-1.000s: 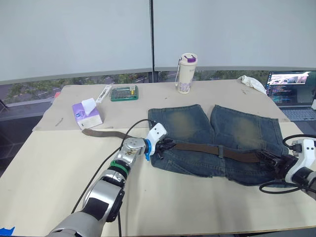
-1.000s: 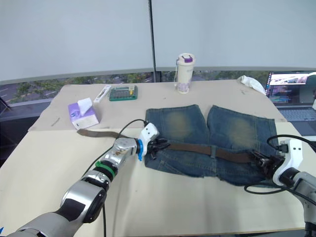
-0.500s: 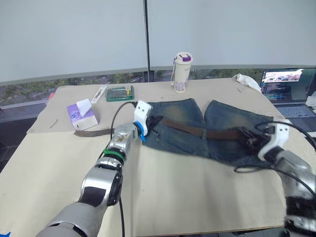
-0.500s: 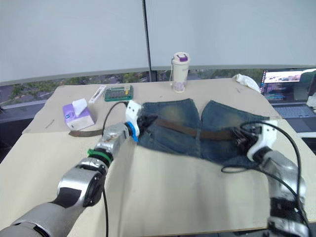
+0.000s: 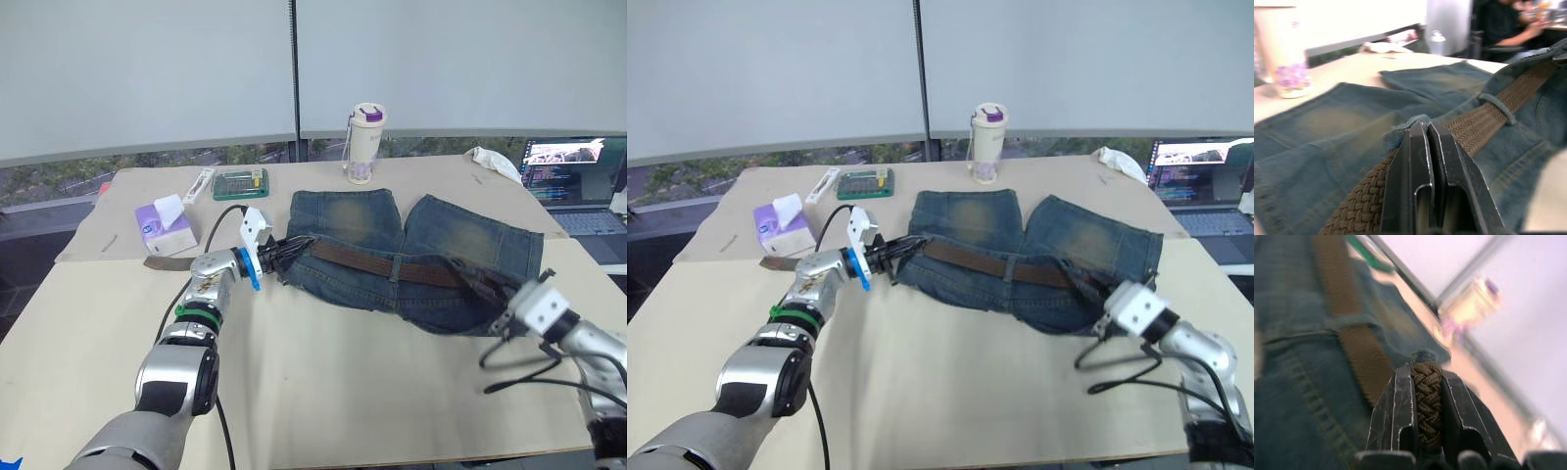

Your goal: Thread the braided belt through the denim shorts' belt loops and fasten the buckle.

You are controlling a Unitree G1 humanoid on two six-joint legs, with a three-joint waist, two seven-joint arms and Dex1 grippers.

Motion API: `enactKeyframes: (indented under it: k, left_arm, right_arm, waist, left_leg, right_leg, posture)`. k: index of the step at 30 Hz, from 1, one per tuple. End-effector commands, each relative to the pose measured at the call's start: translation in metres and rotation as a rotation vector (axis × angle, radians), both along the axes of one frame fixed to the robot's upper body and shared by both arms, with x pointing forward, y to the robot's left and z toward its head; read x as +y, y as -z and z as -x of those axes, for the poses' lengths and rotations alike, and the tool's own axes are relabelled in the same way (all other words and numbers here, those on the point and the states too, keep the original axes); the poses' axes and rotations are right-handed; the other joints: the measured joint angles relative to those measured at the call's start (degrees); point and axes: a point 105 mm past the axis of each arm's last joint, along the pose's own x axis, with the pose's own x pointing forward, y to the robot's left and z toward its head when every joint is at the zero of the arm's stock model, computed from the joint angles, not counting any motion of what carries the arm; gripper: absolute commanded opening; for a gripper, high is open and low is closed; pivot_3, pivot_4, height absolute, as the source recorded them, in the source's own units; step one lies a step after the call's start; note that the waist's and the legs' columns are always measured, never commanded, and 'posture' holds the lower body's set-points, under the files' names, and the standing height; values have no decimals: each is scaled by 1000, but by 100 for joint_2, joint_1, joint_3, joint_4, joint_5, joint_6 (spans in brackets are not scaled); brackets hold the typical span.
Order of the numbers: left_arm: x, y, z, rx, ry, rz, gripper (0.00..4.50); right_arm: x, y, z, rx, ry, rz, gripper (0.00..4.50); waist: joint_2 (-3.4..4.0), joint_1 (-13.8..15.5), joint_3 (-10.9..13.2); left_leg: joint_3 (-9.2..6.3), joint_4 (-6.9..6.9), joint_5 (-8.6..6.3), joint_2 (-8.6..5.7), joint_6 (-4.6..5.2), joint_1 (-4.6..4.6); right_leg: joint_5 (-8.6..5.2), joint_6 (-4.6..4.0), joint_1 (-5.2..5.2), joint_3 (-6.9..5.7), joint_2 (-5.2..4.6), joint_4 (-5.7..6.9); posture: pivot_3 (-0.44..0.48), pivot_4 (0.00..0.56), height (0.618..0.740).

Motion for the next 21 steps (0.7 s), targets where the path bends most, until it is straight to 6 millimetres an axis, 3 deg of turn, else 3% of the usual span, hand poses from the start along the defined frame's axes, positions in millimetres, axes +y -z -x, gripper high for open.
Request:
enactKeyframes:
  k: [1,4,6,8,10,12,13,15,17,19,21]
  left_arm:
    - [16,2,23,21,156,-40,0]
    - [27,20,39,69,224,-136,0]
    - [40,37,49,109,248,-230,644]
    - [51,48,54,148,248,-286,1282]
    - [58,47,53,171,240,-301,1948]
    - [62,41,51,191,233,-283,2595]
    - [65,39,51,205,234,-281,2949]
    - [69,37,54,258,245,-281,3640]
    - [73,37,61,326,266,-281,4316]
    - [76,36,67,363,284,-284,4447]
    - [75,16,69,364,311,-240,4447]
  right_arm:
    - [26,13,54,-151,-273,219,238]
    - [21,34,79,-101,-330,257,238]
    - [11,46,91,-56,-322,281,238]
    - [-5,53,98,5,-245,275,1306]
    - [-9,45,104,138,-199,118,1944]
    - [-22,30,84,265,-42,-103,2651]
    - [-28,33,80,444,6,-171,2968]
    - [-18,26,91,760,-41,-358,3687]
    - [-9,8,97,918,-93,-518,4385]
    - [-9,1,101,992,-102,-553,4476]
    - [-12,5,111,1130,-99,-557,4476]
  waist:
    - [2,-32,-1]
    - [-1,-69,1]
    - [-6,-82,4]
    - [-10,-70,6]
    - [-9,-12,17]
    - [-20,-11,30]
    - [-26,-17,31]
    - [-6,-4,32]
    - [-3,6,31]
    - [-12,7,34]
    - [-21,40,34]
  left_leg:
    - [-1,0,0,1,0,5]
    - [-2,0,0,1,0,20]
    - [-1,7,0,-1,1,20]
    - [0,15,-1,-4,3,22]
    - [-2,15,-2,-4,5,23]
    - [-3,18,-7,-5,13,16]
    - [-4,21,-8,5,15,11]
    - [-2,32,-19,13,34,0]
    - [-1,35,-32,16,55,-10]
    - [-13,38,-42,48,70,-10]
    - [-16,39,-44,54,72,0]
  right_leg:
    - [0,1,2,0,4,2]
    - [-3,4,11,3,12,4]
    - [-3,3,12,11,7,4]
    - [-4,2,17,13,7,2]
    - [-5,0,17,10,9,0]
    - [-7,-1,20,11,2,-6]
    - [-6,-3,27,13,3,-9]
    - [-5,-5,35,18,-8,-11]
    - [-5,-4,46,20,-11,-16]
    - [-6,-4,54,5,5,-19]
    - [-5,-4,54,1,8,-20]
  posture:
    - [0,150,740]
    - [0,150,740]
    - [0,150,740]
    - [0,150,740]
    - [0,150,740]
    - [0,150,740]
    - [0,150,740]
    - [0,150,740]
    - [0,150,740]
    - [0,150,740]
    - [0,150,740]
